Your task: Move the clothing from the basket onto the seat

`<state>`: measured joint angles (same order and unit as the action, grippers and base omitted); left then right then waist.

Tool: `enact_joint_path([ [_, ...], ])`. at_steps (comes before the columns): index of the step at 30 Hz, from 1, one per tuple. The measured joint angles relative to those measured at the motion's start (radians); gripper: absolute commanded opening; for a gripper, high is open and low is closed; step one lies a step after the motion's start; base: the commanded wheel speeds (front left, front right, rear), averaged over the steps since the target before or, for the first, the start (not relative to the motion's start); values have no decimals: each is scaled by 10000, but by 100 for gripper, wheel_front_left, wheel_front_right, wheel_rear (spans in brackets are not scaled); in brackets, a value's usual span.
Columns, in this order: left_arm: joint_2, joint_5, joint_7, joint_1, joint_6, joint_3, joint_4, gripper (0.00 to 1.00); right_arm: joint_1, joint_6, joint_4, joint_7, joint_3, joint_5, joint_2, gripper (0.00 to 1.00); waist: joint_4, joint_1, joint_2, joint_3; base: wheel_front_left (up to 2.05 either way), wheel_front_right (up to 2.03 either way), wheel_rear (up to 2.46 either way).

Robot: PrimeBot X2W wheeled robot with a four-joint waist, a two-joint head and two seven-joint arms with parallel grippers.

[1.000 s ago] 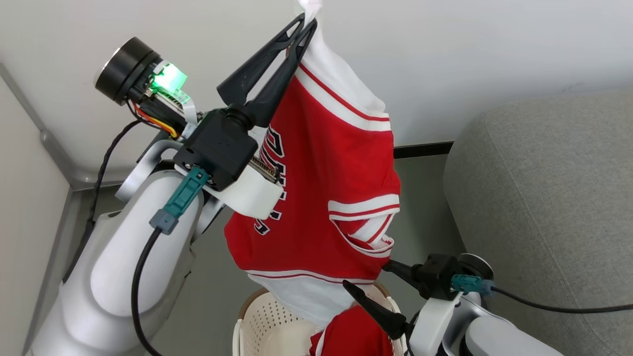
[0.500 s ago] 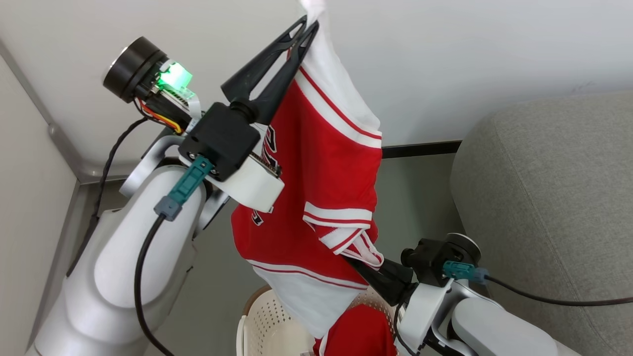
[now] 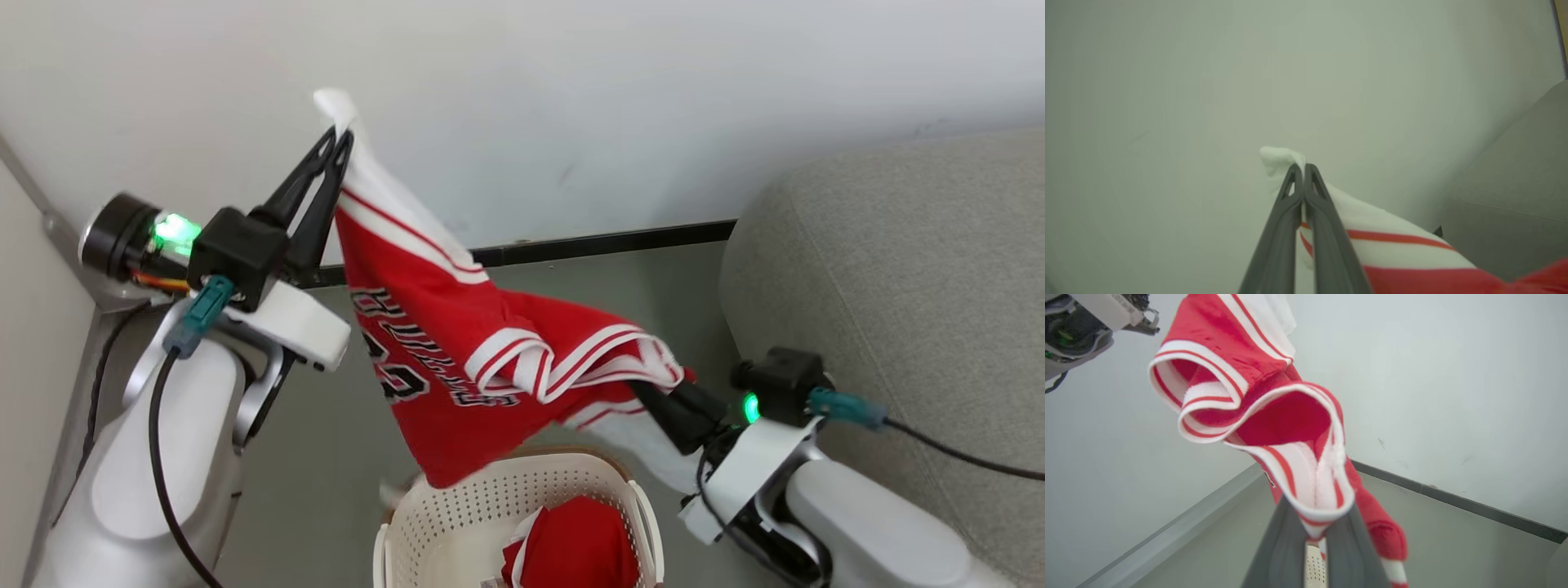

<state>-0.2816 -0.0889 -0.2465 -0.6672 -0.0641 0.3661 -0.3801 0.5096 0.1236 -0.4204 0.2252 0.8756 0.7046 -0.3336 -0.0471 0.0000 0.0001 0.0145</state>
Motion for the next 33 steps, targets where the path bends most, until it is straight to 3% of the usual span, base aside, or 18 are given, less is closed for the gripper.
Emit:
enact_joint_path([
  [12, 360, -1037, -12, 1418, 184, -541, -631, 0, 68, 0, 1156, 136, -1937, 1386, -495, 0, -529, 0, 0, 27, 0, 0, 0],
  [18, 681, -1486, -52, 1768, -113, -410, -499, 0, 331, 0, 1233, 136, -2466, 1662, -665, 0, -759, 0, 0, 7, 0, 0, 0],
  [20, 721, -1557, -59, 1768, -253, -332, -368, 6, 493, 0, 1214, 121, -2508, 1662, -784, 0, -820, 0, 0, -5, 0, 0, 0],
  [22, 721, -1559, -61, 1768, -336, -224, -274, 36, 550, 0, 1216, 15, -2495, 1664, -876, 0, -873, 0, 0, -22, 0, 0, 0],
  [24, 713, -1574, -61, 1768, -343, -155, -188, 51, 549, 0, 1214, -90, -2449, 1672, -917, 0, -916, 0, 0, -42, 0, 0, 0],
  [25, 706, -1639, -61, 1769, -431, -96, -90, 92, 549, 0, 1214, -188, -2439, 1707, -980, 0, -950, 0, 0, -63, 0, 0, 0],
  [26, 704, -1653, -61, 1769, -435, -71, -42, 100, 549, 0, 1200, -222, -2445, 1751, -1018, 0, -965, 0, 0, -73, 0, 0, 0],
  [33, 688, -2040, -63, 2201, -523, 94, 134, 100, 595, 0, 934, -408, -2777, 1847, -1298, 0, -1034, 0, 0, -136, 0, 0, 0],
])
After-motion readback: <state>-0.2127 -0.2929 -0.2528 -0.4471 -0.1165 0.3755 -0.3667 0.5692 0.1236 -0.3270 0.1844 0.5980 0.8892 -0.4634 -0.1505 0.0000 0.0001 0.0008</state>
